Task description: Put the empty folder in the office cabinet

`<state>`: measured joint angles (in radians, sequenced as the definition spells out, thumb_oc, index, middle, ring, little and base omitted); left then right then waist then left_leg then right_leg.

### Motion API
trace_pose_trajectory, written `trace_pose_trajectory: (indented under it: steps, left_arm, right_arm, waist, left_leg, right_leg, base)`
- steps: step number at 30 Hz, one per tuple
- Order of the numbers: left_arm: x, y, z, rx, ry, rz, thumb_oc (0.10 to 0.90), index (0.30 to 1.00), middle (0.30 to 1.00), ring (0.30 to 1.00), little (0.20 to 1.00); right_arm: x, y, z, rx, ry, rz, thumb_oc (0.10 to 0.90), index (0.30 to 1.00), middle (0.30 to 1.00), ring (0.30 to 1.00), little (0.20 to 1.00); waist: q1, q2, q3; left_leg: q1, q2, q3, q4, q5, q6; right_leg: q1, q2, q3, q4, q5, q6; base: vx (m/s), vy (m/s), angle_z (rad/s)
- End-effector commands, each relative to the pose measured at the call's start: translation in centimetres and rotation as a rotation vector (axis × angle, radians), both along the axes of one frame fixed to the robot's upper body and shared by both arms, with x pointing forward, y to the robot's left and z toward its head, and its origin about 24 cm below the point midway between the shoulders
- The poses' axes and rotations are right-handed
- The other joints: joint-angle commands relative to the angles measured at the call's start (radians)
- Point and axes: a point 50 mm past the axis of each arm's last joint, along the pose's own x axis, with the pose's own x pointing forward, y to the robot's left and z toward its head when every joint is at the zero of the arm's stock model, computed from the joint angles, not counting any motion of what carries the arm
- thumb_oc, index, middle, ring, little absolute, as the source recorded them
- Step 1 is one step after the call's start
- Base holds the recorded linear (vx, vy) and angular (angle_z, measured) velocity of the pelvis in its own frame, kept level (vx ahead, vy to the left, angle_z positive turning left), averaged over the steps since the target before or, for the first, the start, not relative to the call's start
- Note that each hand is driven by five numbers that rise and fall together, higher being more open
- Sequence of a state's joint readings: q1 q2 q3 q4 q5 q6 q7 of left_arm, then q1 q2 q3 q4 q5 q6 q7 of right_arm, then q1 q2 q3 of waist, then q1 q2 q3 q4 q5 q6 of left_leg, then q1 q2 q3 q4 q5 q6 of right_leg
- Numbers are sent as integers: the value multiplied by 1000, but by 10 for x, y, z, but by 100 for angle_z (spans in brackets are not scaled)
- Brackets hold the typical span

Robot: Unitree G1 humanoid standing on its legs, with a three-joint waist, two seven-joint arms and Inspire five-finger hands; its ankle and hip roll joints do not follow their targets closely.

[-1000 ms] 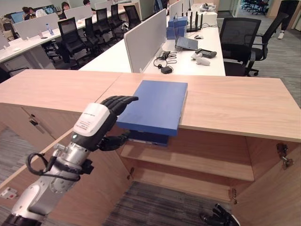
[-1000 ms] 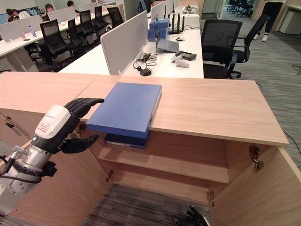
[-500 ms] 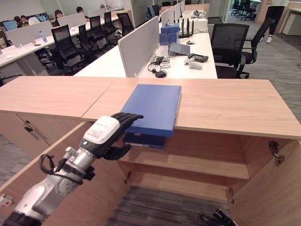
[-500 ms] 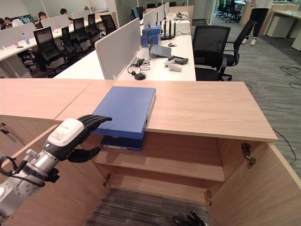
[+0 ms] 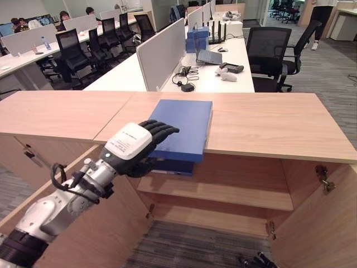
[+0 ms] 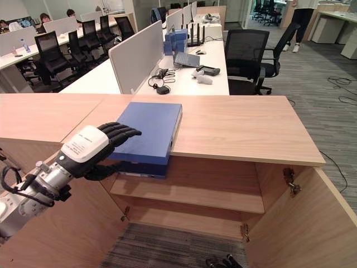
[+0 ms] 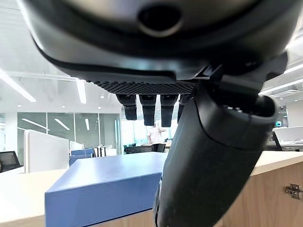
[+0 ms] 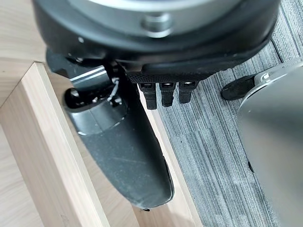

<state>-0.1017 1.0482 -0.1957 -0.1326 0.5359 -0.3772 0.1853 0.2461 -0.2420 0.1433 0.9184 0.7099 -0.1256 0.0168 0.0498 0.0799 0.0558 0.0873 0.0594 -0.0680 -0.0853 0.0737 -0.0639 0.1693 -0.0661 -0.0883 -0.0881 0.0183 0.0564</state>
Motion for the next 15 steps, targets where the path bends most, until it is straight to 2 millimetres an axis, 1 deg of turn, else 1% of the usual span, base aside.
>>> trace_pose_trajectory:
  steps: [1,7,15]
  left_arm:
    - [9,-7,67,-10,-279,-52,800,900,900,900,900]
    - [12,-4,60,-36,-251,-30,800,900,900,900,900]
    - [17,-6,51,-64,-224,-18,800,900,900,900,900]
  right_arm:
    - [39,-3,12,-4,-150,4,800,900,900,900,900]
    - [36,-3,10,-3,-133,2,800,900,900,900,900]
    - [39,-4,11,-5,-142,-15,800,900,900,900,900]
  waist:
    - [-10,-30,10]
    - [-11,-31,8]
    - [-15,-35,12]
  left_leg:
    - [68,14,43,-2,-57,-54]
    - [71,16,51,-2,-58,-53]
    - [71,15,50,-2,-60,-51]
  right_leg:
    - [29,-39,45,1,-22,88]
    - [30,-37,50,1,-23,87]
    - [28,-39,52,1,-23,87]
  base:
    - [0,0,0]
    - [2,1,-3]
    - [0,0,0]
